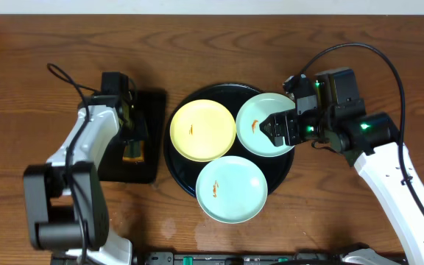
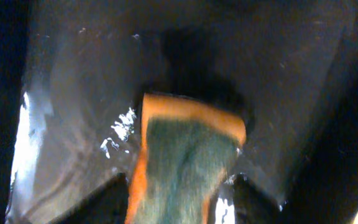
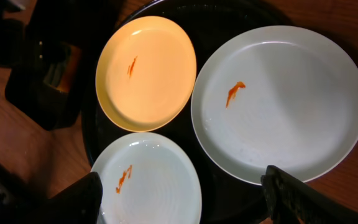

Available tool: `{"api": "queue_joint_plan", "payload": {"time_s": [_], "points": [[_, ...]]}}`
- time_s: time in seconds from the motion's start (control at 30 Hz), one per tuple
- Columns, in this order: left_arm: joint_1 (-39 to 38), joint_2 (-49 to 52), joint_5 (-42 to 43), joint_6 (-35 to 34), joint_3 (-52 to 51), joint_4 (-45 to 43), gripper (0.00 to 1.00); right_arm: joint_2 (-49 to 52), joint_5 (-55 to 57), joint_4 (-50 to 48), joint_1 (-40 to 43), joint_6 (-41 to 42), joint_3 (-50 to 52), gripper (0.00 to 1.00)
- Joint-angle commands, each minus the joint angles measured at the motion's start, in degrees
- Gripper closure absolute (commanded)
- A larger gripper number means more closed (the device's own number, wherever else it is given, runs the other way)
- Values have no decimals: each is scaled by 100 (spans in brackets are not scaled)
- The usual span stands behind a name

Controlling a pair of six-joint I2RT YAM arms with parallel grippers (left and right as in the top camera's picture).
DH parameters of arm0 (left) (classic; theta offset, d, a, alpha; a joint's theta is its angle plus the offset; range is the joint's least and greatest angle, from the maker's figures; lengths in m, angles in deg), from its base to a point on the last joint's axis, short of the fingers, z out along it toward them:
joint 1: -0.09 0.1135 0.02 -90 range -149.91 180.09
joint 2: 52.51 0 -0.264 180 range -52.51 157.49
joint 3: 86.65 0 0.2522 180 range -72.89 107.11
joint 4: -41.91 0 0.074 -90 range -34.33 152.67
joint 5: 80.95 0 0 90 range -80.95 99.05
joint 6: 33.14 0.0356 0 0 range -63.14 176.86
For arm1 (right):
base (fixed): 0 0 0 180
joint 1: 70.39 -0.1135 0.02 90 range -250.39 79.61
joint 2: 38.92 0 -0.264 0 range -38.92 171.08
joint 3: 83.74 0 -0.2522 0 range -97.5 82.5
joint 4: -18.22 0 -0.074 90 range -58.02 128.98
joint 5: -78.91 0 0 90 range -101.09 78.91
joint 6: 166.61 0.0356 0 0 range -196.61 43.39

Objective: Clean dirty plates on tray and stack at the side

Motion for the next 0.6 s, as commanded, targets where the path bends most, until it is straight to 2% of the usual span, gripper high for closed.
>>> {"api": "queue_joint_plan", "payload": {"time_s": [0.0, 0.1, 0.23, 0.4, 0.47, 0.5, 0.57], "points": [[-2, -197, 96, -181, 138, 284, 40, -9, -4, -17, -81, 83, -138, 18], [-2, -120, 98, -251, 15, 472, 41, -9, -2, -31, -81, 83, -138, 18], [-2, 0, 92, -247, -369, 374, 55, -9, -4, -35, -81, 83, -138, 17], [-2, 87, 94, -240, -920, -334, 72, -9, -2, -42, -81, 83, -138, 17], [-2, 90, 94, -240, -1110, -673, 74, -9, -2, -42, -81, 83, -138, 16], [-2, 92, 98, -240, -1185, -809, 78, -7, -2, -39, -81, 83, -136, 17], [-2, 92, 105, -240, -1220, -850, 92, -7, -2, -42, -81, 83, -136, 16]]}}
